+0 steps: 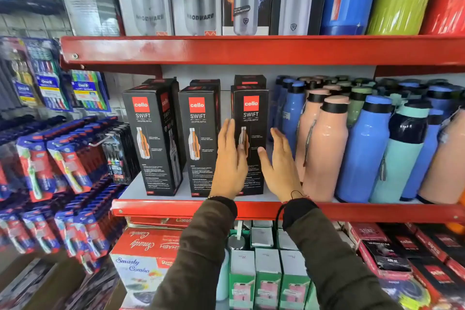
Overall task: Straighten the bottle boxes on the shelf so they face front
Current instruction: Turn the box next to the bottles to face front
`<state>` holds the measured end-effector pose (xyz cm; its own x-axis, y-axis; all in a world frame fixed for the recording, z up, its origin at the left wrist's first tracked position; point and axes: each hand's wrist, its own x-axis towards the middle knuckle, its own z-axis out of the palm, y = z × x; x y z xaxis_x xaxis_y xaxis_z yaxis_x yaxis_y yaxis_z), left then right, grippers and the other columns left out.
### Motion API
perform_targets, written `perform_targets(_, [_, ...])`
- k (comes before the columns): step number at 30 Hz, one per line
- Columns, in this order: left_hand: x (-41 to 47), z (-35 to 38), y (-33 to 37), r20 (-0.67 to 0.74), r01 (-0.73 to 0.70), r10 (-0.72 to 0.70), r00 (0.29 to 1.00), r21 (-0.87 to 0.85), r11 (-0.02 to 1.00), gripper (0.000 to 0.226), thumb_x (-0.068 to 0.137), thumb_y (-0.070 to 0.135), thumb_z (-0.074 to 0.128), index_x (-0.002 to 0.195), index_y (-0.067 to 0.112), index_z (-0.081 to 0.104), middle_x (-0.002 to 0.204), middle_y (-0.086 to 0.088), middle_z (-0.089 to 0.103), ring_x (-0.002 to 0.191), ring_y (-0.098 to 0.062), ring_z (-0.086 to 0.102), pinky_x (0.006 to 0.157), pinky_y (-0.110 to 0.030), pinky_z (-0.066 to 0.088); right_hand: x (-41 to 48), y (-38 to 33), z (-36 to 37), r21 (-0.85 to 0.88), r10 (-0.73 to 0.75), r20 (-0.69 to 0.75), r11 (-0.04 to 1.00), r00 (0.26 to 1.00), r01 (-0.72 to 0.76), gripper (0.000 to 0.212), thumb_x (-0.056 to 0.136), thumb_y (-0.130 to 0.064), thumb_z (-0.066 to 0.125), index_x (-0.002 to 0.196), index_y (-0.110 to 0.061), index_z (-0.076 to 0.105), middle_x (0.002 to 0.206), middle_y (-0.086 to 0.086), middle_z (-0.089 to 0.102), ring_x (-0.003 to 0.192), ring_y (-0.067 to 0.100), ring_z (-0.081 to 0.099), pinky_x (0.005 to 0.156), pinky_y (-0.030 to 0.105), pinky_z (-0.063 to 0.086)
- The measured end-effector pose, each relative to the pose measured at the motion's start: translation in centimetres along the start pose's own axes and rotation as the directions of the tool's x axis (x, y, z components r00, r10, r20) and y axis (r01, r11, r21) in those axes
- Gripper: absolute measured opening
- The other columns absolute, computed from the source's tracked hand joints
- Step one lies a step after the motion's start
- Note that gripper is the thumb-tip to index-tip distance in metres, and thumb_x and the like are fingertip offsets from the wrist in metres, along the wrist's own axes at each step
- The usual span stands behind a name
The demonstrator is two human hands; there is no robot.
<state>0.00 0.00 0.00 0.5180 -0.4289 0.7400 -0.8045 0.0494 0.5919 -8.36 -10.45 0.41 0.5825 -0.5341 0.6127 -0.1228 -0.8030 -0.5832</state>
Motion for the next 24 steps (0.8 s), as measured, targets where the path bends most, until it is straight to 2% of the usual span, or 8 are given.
perform_targets(3, [-0.5,0.5,-0.9,0.052,0.254,-0.249,0.967,-0.166,0.953,0.058,0.109,0.022,0.036,0.162,0.017,0.015,0.17,0.004,0.011,0.157,-0.007,0.008,0.13,-0.034,0.009,-0.1,1.0,0.9,0.246,0.213,0.148,0.938,0.966,-0.244,0.053,0.103,-0.03,0.044,0.152,-0.016,0.03,0.158,0.005,0.034,0.147,0.021,0.031,0.122,0.04,0.024])
perform_targets(5, [-0.7,1.0,-1.4,0.121,0.396,-0.377,0.918,-0.256,0.882,0.057,0.109,0.027,0.036,0.162,0.019,0.016,0.17,0.006,0.015,0.156,-0.005,0.012,0.13,-0.035,0.009,-0.1,1.8,1.9,0.33,0.267,0.204,0.887,0.942,-0.323,0.049,0.103,-0.029,0.044,0.149,-0.016,0.036,0.153,0.004,0.043,0.143,0.02,0.039,0.119,0.041,0.03])
perform_targets(7, [-0.8,1.1,-1.4,0.163,0.458,-0.428,0.889,-0.315,0.831,0.055,0.109,0.032,0.035,0.161,0.022,0.019,0.169,0.006,0.019,0.149,0.002,0.016,0.128,-0.028,0.01,-0.4,2.1,2.1,0.388,0.278,0.217,0.855,0.936,-0.343,0.044,0.103,-0.024,0.045,0.145,-0.015,0.04,0.145,0.003,0.052,0.134,0.018,0.05,0.111,0.031,0.04])
perform_targets(10, [-0.8,1.3,-1.9,0.155,0.459,-0.433,0.888,-0.366,0.81,0.053,0.109,0.035,0.034,0.159,0.023,0.025,0.167,0.006,0.026,0.146,0.002,0.022,0.127,-0.028,0.014,-0.5,2.1,2.4,0.447,0.277,0.183,0.831,0.943,-0.331,0.035,0.101,-0.016,0.05,0.135,-0.026,0.046,0.129,-0.003,0.059,0.117,0.009,0.059,0.093,0.01,0.045])
perform_targets(13, [-0.9,1.5,-2.8,0.131,0.455,-0.445,0.886,-0.435,0.777,0.056,0.103,0.049,0.038,0.155,0.027,0.037,0.161,0.009,0.039,0.149,-0.004,0.033,0.129,-0.04,0.021,-0.6,2.1,3.2,0.459,0.26,0.133,0.839,0.956,-0.292,0.042,0.095,-0.019,0.062,0.124,-0.043,0.044,0.127,-0.01,0.06,0.122,0.01,0.057,0.106,0.03,0.046])
perform_targets(17, [-0.8,1.7,-3.3,0.12,0.455,-0.452,0.884,-0.448,0.77,0.053,0.1,0.057,0.036,0.146,0.035,0.051,0.147,0.019,0.053,0.14,0.003,0.045,0.124,-0.044,0.032,-0.7,2.6,3.4,0.448,0.259,0.087,0.852,0.962,-0.27,0.063,0.079,-0.023,0.081,0.116,-0.057,0.042,0.12,-0.022,0.059,0.119,0.005,0.058,0.102,0.026,0.046])
perform_targets(20, [-0.9,1.5,-3.1,0.105,0.429,-0.44,0.892,-0.51,0.746,0.042,0.109,0.037,0.034,0.142,0.027,0.057,0.13,0.03,0.062,0.129,0.011,0.053,0.119,-0.045,0.041,-0.4,2.7,3.4,0.443,0.26,0.066,0.858,0.963,-0.262,0.073,0.069,-0.023,0.089,0.114,-0.056,0.041,0.114,-0.03,0.056,0.111,-0.005,0.057,0.097,0.019,0.046])
perform_targets(24, [-1.2,1.8,-3.1,0.051,0.385,-0.435,0.899,-0.564,0.73,0.04,0.11,0.028,0.034,0.133,0.023,0.066,0.129,0.027,0.065,0.133,-0.01,0.057,0.113,-0.05,0.047,-0.1,2.6,3.3,0.424,0.264,-0.002,0.874,0.965,-0.238,0.086,0.061,-0.036,0.092,0.132,-0.034,0.045,0.127,-0.017,0.06,0.123,0.008,0.056,0.106,0.029,0.045])
